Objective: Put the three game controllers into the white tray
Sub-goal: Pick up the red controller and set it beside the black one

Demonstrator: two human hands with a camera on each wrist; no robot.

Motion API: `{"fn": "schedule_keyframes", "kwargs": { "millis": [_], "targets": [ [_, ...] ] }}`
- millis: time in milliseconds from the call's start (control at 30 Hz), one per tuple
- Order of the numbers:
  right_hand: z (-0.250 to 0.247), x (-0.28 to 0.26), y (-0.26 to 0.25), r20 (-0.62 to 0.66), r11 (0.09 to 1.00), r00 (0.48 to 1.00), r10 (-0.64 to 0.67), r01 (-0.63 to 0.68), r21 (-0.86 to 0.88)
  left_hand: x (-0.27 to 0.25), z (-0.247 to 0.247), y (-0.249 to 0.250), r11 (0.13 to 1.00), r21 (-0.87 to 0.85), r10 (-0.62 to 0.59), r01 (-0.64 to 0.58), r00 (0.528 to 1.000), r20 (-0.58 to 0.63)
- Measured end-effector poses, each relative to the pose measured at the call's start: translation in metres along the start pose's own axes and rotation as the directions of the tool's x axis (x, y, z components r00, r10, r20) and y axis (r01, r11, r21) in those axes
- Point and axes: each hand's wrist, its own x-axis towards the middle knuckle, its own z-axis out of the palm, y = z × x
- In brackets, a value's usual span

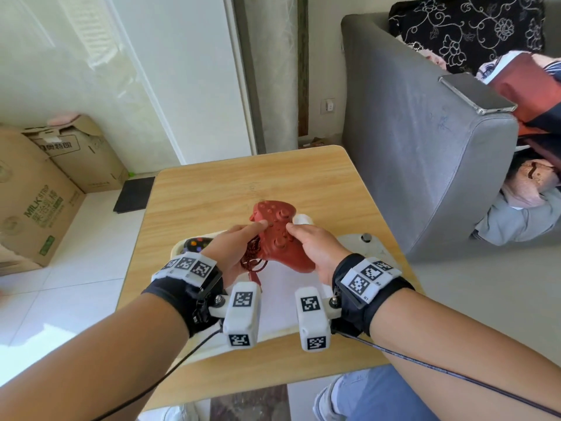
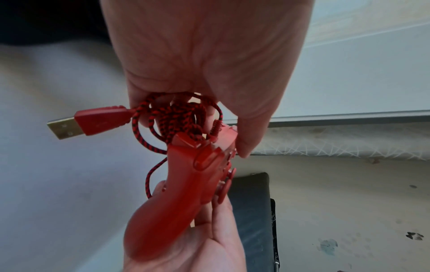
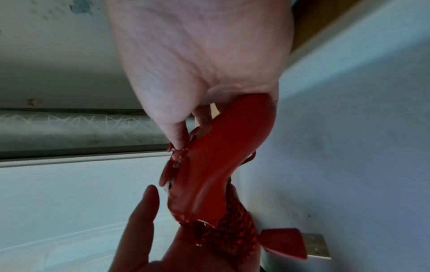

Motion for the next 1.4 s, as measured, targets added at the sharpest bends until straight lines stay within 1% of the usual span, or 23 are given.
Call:
{"fn": "schedule_keyframes", "kwargs": {
  "millis": [133, 233, 367, 433, 600, 867, 900, 967, 1067, 1100, 1167, 1233, 1266, 1333, 1400],
  "targets": [
    [0.017, 0.0, 0.02, 0.017, 1.0, 1.0, 0.015, -0.015, -0.004, -0.01, -0.016, -0.024, 1.0, -0.01, 0.004, -0.004, 1.0, -0.006],
    [0.027, 0.001, 0.029, 0.019, 1.0, 1.0, 0.017, -0.017, 0.007, -0.016, -0.022, -0.034, 0.999, -0.011, 0.045, -0.045, 0.999, -0.03],
    [0.037, 0.004, 0.039, -0.02, 1.0, 0.999, 0.027, -0.026, 0.014, -0.018, -0.023, -0.04, 0.994, 0.079, 0.088, -0.082, 0.993, -0.084],
    [0.039, 0.004, 0.043, -0.039, 0.999, 0.999, 0.028, -0.027, 0.026, -0.015, -0.024, -0.044, 0.989, 0.123, 0.093, -0.08, 0.99, -0.104],
    [0.043, 0.008, 0.05, -0.082, 1.0, 0.996, 0.019, -0.018, 0.014, 0.0, -0.038, -0.056, 0.98, 0.189, 0.083, -0.064, 0.992, -0.093],
    [0.052, 0.008, 0.055, -0.138, 1.0, 0.99, 0.015, -0.018, -0.018, -0.022, -0.037, -0.046, 0.978, 0.187, 0.111, -0.089, 0.988, -0.107],
    [0.054, 0.008, 0.055, -0.145, 1.0, 0.989, 0.016, -0.019, -0.023, -0.03, -0.035, -0.041, 0.978, 0.183, 0.125, -0.103, 0.985, -0.115],
    [0.057, 0.009, 0.054, -0.16, 0.998, 0.987, 0.012, -0.021, -0.051, -0.047, -0.031, -0.029, 0.966, 0.192, 0.203, -0.173, 0.968, -0.149],
    [0.063, 0.009, 0.052, -0.182, 0.995, 0.983, -0.003, -0.015, -0.097, -0.054, -0.036, -0.018, 0.928, 0.249, 0.317, -0.278, 0.939, -0.133],
    [0.065, 0.009, 0.052, -0.183, 0.994, 0.983, -0.004, -0.015, -0.104, -0.055, -0.04, -0.015, 0.905, 0.297, 0.356, -0.304, 0.925, -0.136],
    [0.066, 0.009, 0.053, -0.178, 0.994, 0.984, 0.002, -0.022, -0.11, -0.052, -0.054, -0.011, 0.827, 0.452, 0.442, -0.334, 0.883, -0.156],
    [0.066, 0.008, 0.053, -0.172, 0.993, 0.985, 0.008, -0.028, -0.115, -0.048, -0.068, -0.012, 0.767, 0.555, 0.495, -0.321, 0.846, -0.195],
    [0.066, 0.008, 0.054, -0.17, 0.992, 0.985, 0.01, -0.031, -0.121, -0.044, -0.075, -0.015, 0.758, 0.584, 0.491, -0.292, 0.845, -0.214],
    [0.066, 0.007, 0.053, -0.166, 0.991, 0.986, 0.012, -0.034, -0.13, -0.04, -0.085, -0.021, 0.764, 0.615, 0.42, -0.196, 0.874, -0.244],
    [0.067, 0.006, 0.051, -0.165, 0.99, 0.986, 0.008, -0.03, -0.134, -0.036, -0.091, -0.028, 0.768, 0.624, 0.37, -0.143, 0.895, -0.251]
  ]
}}
